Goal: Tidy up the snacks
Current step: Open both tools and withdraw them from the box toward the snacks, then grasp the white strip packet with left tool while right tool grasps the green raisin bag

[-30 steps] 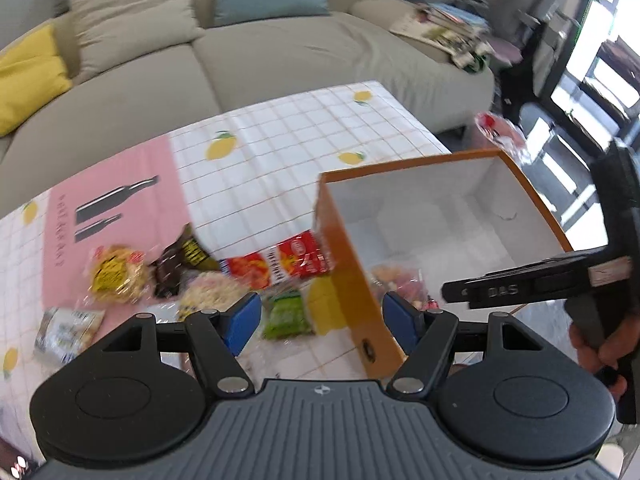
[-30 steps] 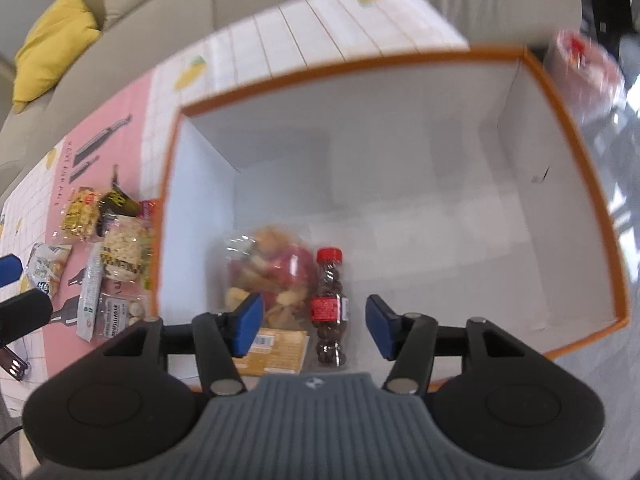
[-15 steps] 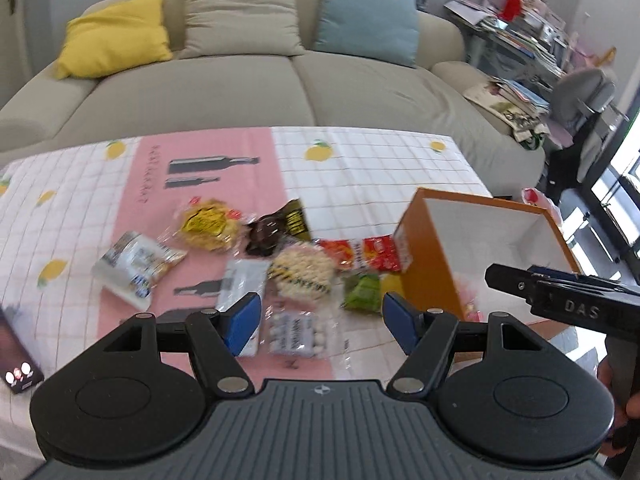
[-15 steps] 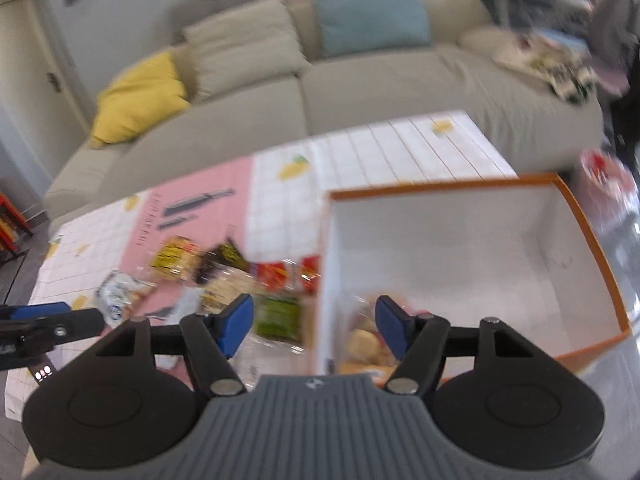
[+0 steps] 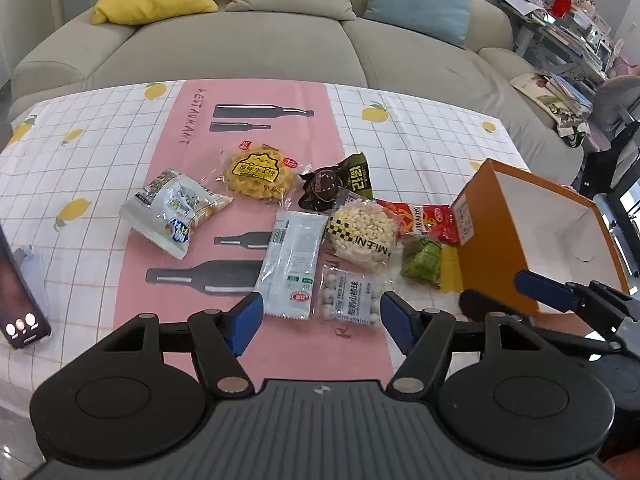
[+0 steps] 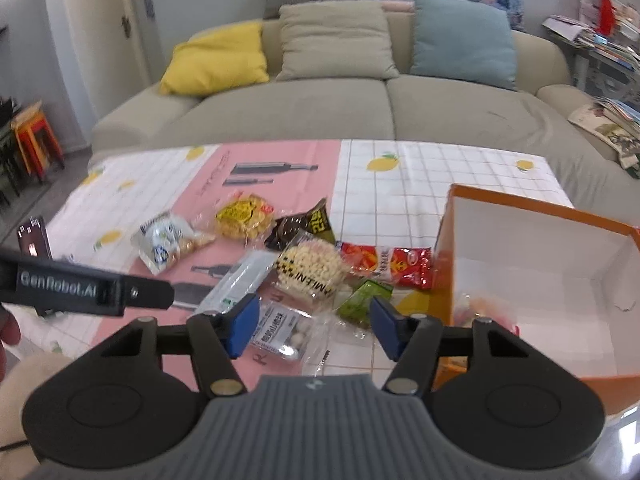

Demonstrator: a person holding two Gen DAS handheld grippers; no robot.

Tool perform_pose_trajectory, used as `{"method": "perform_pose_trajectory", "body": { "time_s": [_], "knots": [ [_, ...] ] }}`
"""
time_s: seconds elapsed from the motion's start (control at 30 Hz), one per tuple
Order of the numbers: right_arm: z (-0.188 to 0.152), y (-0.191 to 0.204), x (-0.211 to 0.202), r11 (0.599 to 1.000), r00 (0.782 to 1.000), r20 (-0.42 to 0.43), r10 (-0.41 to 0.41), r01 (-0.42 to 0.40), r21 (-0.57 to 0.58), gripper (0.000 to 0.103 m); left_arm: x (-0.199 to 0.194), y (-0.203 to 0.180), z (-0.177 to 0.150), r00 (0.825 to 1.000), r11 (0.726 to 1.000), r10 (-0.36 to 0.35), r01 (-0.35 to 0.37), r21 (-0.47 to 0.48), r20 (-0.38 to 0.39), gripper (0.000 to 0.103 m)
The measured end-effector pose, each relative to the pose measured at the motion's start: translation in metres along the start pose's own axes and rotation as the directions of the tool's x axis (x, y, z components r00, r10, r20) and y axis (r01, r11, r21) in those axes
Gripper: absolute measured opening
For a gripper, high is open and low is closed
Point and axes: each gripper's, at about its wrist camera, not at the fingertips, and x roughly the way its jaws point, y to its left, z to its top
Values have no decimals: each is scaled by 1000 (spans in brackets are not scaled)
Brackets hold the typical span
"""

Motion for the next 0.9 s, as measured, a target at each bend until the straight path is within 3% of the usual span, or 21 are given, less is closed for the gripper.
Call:
{"method": "perform_pose_trajectory", "body": {
  "time_s": [0.17, 0.43, 0.57, 0.7, 0.83, 0.9],
  "knots": [
    [7, 4, 29, 998, 999, -43, -33, 31, -49, 60, 19, -7, 15, 1000, 998, 10, -9, 56, -17, 78],
    [15, 4, 82, 995, 989, -124, -78, 70, -70, 56, 68, 4, 31, 995, 998, 32, -27, 50, -89, 78],
    [14, 2, 109, 991, 983, -149, -108, 95, -91, 56, 98, 8, 33, 987, 993, 101, -92, 76, -123, 78],
    [14, -3, 132, 986, 975, -166, -145, 129, -106, 56, 123, 15, 34, 985, 997, 68, -62, 41, -158, 78],
    [12, -7, 150, 980, 966, -182, -181, 163, -110, 57, 142, 17, 35, 984, 996, 79, -72, 45, -163, 80],
    [9, -8, 157, 977, 962, -187, -200, 182, -110, 63, 148, 19, 35, 984, 996, 79, -73, 42, -162, 81]
  ]
}}
